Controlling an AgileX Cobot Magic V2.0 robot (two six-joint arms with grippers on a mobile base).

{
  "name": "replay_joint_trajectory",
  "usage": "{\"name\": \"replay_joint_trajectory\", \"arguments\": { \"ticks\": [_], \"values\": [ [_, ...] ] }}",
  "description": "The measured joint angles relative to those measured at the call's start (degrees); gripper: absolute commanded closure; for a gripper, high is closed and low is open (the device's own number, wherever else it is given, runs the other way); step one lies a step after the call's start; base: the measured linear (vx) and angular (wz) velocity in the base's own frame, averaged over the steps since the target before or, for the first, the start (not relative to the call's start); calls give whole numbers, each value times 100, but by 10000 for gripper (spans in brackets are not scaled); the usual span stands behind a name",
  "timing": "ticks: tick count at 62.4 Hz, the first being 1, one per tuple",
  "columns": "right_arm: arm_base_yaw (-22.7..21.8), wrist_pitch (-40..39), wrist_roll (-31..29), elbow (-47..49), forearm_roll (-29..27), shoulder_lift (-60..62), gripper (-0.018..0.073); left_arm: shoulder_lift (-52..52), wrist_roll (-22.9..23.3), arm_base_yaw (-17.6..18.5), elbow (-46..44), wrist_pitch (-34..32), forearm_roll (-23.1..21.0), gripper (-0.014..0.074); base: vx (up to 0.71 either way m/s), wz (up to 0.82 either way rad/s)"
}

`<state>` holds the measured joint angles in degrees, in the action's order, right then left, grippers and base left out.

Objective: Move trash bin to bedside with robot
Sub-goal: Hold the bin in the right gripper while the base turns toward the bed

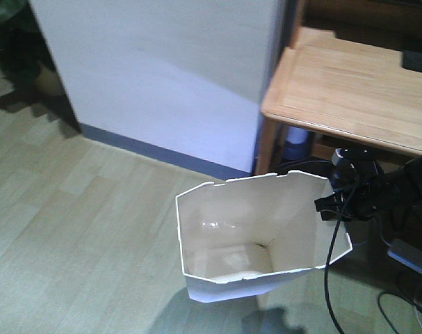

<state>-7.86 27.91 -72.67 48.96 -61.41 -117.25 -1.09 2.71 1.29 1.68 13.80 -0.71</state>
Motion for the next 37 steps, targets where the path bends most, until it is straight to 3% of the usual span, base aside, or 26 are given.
{"name": "replay_joint_trajectory", "arguments": {
  "ticks": [37],
  "values": [
    [-7, -70, 0, 0, 23, 0, 565, 0, 0, 0, 0, 0, 0, 602, 4, 44]
  ]
}}
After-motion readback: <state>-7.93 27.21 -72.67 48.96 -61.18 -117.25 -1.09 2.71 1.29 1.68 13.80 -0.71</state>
